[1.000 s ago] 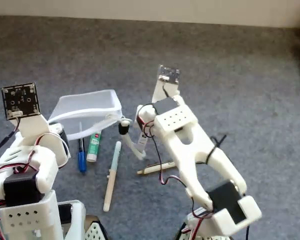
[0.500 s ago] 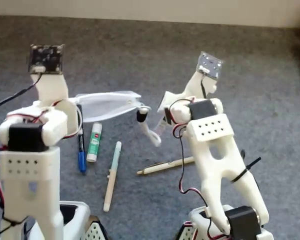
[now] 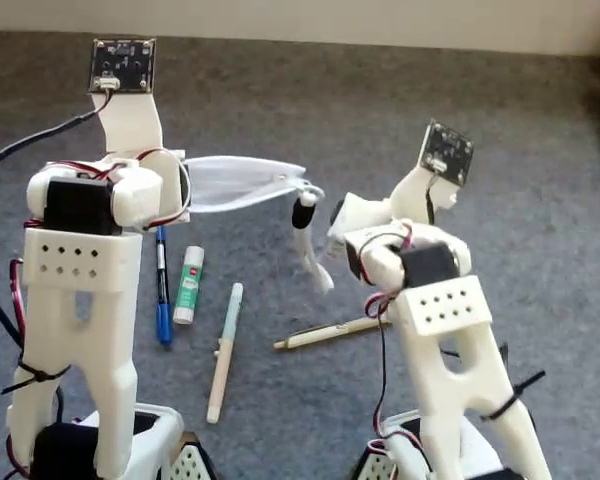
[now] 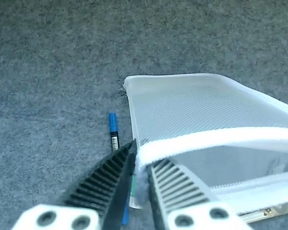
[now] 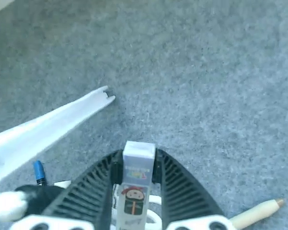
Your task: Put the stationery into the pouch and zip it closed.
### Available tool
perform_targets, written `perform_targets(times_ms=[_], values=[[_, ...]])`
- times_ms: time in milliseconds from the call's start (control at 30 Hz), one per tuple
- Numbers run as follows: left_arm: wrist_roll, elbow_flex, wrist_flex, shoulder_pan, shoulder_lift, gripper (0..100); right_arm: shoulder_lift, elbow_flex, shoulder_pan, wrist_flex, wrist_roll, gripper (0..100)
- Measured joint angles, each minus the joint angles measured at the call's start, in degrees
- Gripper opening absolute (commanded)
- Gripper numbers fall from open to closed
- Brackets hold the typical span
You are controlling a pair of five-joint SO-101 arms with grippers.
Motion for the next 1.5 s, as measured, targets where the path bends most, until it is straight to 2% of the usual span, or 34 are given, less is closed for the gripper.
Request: perform_targets(times_ms=[200, 433, 733, 833, 1033, 1500], values=[[2.29, -0.18, 0.0, 0.0, 0.26, 1, -9.93, 6.33, 0.0, -8.26, 6.51, 0.5], [2.81, -0.18, 0.0, 0.09, 0.26, 1, -18.64, 7.03, -0.09, -10.46, 13.45, 0.5], [2.81, -0.18, 0.0, 0.09, 0.26, 1, -26.29, 7.03, -13.01, -13.01, 26.02, 0.5], [2.81, -0.18, 0.0, 0.09, 0.26, 1, -26.29, 7.12, -16.79, -17.76, 28.75, 0.5], [2.81, -0.18, 0.0, 0.09, 0.26, 1, -21.54, 7.12, -19.43, -31.21, 33.58, 0.5], [2.81, -0.18, 0.0, 0.09, 0.26, 1, -6.95, 7.12, -21.27, -52.75, 34.37, 0.5]])
